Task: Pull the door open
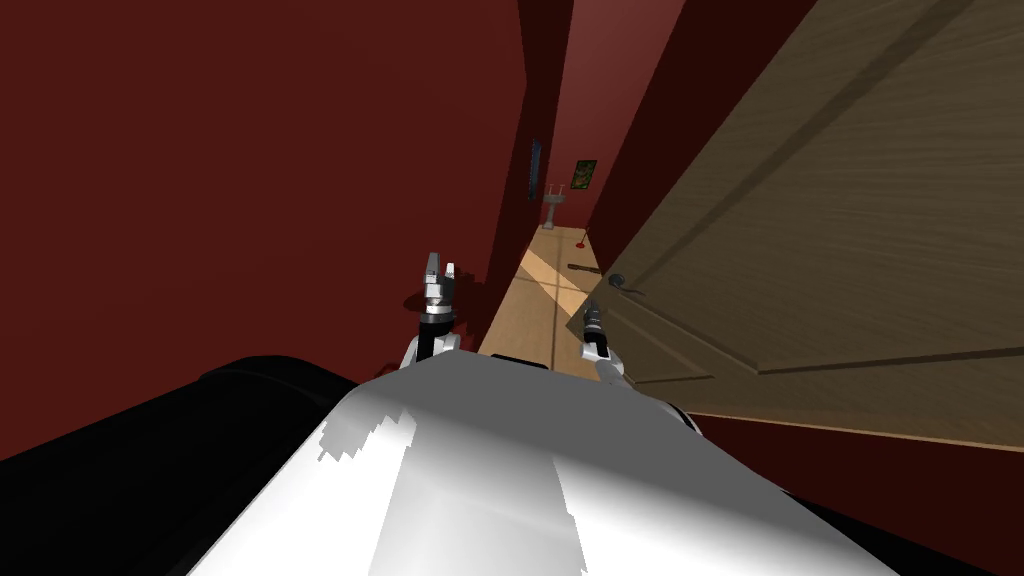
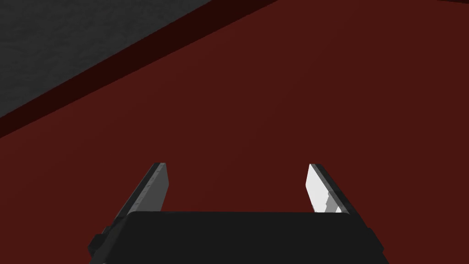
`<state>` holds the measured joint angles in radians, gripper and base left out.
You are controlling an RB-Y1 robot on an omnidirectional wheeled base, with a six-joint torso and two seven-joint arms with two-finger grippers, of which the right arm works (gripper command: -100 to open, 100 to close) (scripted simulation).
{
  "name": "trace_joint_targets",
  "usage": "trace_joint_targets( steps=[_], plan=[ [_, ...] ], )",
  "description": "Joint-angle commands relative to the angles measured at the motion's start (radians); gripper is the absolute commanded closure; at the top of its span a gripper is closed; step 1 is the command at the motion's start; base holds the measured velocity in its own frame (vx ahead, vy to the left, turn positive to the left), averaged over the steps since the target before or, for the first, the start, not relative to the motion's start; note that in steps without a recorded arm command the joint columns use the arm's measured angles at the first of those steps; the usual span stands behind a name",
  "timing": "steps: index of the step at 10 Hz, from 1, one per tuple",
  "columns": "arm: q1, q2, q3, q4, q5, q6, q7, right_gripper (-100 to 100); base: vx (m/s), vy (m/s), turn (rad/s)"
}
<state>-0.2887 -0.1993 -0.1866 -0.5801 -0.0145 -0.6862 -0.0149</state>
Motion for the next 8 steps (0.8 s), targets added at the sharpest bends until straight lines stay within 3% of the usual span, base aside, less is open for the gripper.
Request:
trace_joint_targets(
  steps=[1, 8],
  plan=[
    [-0.003, 0.0, 0.0, 0.004, -0.002, -0.001, -0.001, -100, 0.198, 0.059, -0.256],
    [-0.01, -0.001, 0.002, 0.017, -0.008, -0.005, -0.003, -100, 0.173, 0.035, -0.256]
  ],
)
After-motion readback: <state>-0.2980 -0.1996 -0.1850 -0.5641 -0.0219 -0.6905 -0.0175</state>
